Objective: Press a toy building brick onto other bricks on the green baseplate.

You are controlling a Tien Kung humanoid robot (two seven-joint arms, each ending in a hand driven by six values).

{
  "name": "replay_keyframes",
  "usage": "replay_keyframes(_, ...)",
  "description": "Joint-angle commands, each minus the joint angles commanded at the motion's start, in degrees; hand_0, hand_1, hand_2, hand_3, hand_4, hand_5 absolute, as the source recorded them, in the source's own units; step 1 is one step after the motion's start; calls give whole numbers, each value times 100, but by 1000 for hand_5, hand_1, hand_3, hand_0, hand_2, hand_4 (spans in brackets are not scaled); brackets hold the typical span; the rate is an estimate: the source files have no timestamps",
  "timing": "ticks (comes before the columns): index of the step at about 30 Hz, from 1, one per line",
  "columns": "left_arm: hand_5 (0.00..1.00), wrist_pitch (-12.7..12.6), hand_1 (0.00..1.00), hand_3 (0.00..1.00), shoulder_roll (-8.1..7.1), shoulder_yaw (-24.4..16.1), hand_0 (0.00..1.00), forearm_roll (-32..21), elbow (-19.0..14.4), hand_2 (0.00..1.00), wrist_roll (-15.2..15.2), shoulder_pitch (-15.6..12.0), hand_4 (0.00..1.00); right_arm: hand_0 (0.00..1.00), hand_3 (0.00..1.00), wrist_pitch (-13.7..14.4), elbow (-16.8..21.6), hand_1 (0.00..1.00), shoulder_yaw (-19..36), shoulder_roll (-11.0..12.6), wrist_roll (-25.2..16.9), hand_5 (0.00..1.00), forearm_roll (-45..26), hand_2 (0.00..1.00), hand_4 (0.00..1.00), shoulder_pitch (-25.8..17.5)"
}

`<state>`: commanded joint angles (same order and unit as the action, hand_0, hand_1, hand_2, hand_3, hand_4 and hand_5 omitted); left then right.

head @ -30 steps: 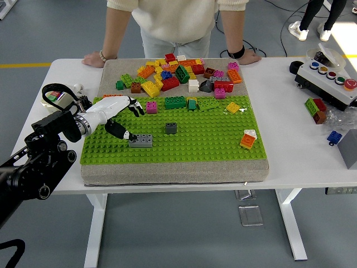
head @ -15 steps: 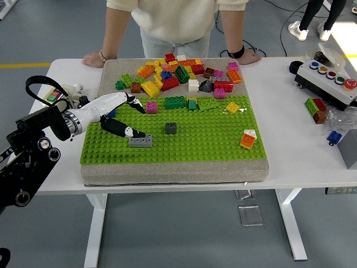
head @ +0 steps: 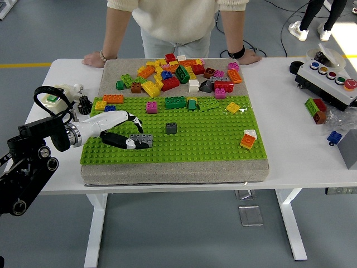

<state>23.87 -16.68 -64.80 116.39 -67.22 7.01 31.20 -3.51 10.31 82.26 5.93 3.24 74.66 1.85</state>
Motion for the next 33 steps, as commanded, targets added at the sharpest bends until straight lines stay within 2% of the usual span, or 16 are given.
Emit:
replay_keyframes(13,849,-143,969,699,60,146,998,135,292,939,29,2,998,761,696,6,0,687,-26,-10,5,497,-13,731,977,10)
replay_keyframes(33,838,-271,965,686,179,212,998,112,521,939,40,35,998,761,696,9,0,687,-54,-20,8,499,-21,731,978,15)
